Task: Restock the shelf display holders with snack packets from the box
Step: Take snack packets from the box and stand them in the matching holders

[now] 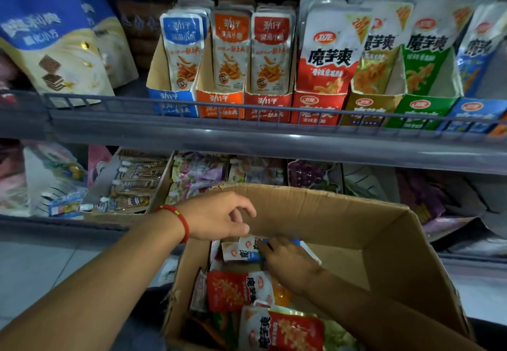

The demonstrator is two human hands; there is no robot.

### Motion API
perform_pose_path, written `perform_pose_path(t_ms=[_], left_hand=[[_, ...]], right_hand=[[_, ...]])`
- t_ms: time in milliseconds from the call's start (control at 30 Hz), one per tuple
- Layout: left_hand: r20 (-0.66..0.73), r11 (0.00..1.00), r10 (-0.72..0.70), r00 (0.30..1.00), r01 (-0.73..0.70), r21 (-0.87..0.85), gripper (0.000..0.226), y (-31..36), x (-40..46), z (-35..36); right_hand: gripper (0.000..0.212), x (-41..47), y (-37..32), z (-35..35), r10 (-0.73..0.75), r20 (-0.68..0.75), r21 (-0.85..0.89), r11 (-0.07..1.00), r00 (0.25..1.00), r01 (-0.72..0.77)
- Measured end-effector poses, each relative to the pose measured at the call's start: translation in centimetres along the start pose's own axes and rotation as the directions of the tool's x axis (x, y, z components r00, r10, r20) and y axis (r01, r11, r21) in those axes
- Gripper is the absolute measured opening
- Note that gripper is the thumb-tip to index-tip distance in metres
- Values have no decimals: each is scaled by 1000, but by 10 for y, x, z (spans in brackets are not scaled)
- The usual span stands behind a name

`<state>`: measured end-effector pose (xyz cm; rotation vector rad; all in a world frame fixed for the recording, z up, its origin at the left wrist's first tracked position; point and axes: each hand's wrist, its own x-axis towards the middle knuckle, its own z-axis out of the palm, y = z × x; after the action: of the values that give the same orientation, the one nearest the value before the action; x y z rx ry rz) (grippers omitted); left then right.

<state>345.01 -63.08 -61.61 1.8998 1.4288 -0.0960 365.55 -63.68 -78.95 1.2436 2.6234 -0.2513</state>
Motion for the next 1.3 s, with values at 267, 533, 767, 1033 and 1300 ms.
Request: perform_pose_path(t_ms=[267, 533, 767, 1033, 1300], left_hand=[[-115, 994, -13, 993, 0, -113, 24, 9, -7, -7], [22, 714, -84, 996, 76, -696, 47, 72, -15, 25], [-151, 225, -204, 967, -104, -969, 33, 127, -2, 71], [-228, 143, -224, 948, -199, -970, 30, 138, 2, 77], [-235, 190, -213, 948, -195, -962, 14, 133, -5, 65]], right_hand=[[23, -48, 41, -63, 209, 6, 409, 892, 978, -193], [15, -138, 45, -138, 490, -275, 703, 689, 827, -175], [27, -151, 18, -138, 511, -321, 886, 459, 798, 62], [50, -156, 34, -141, 641, -313, 910, 414, 701, 27], [61, -160, 59, -156, 657, -229, 951, 309, 718, 20]])
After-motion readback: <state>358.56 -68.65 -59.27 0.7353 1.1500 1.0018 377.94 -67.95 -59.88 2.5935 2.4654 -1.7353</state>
